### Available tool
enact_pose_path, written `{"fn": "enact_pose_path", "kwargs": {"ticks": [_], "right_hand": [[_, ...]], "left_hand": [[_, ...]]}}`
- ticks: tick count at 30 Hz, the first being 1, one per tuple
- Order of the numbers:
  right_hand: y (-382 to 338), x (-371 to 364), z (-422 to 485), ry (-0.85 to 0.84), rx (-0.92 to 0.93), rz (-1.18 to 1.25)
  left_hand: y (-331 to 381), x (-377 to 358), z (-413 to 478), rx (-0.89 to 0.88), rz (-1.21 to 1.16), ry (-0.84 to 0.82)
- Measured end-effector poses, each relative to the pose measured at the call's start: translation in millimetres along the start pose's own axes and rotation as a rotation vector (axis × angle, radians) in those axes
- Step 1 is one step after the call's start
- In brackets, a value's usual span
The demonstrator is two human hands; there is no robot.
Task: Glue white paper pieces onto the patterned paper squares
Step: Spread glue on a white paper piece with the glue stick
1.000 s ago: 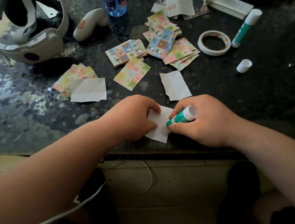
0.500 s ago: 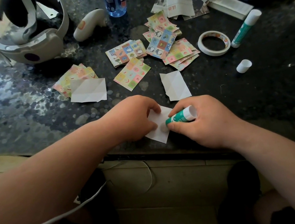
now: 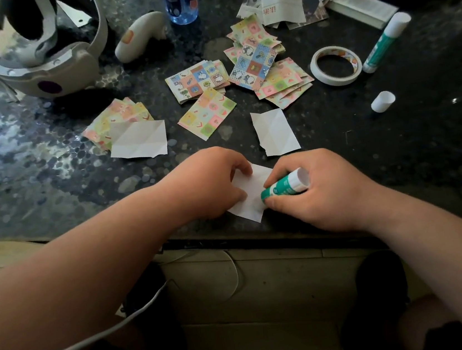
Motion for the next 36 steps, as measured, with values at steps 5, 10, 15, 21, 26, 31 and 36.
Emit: {"fn": "enact_pose_path", "kwargs": {"ticks": [5,10,15,21,26,31,36], "right_hand": [[-6.0,-5.2,-3.0,-0.08,0.037,-0.007],[-3.0,-5.3,-1.8,-0.071,0.019,0.003],[15.4,32.2,-3.5,-0.054,-0.006,0.485],[31.7,62.8,-6.4,0.209,-0.015,0.97],[7.1,56.0,-8.5,0.324,0.095,0.428],[-6.3,40.2,-9.7,0.268,0.109,0.185],[-6.2,34.5,-9.9,0.302,0.061,0.276]], "left_hand": [[-1.0,-0.2,-1.0,-0.002,-0.003,0.003],[-1.2,0.1,-2.6,0.004,-0.014,0.002],[-2.8,-2.7,-11.4,-0.009,-0.099,0.05],[-0.8,-3.0,-22.3,-0.042,-0.269,0.165],[9.4,6.7,-20.3,-0.047,-0.394,0.154],[21.5,5.2,-23.0,-0.085,-0.463,0.105],[19.7,7.7,-23.2,-0.03,-0.651,0.135]]}}
Point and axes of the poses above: each hand's wrist, its own z-axis towards the middle knuckle, its own x-axis out of the back of the hand, y = z × x, the point moved 8 cm from there along z, towards the middle knuckle, and after that the axes turned 14 degrees about -z, right-handed, at the moved point
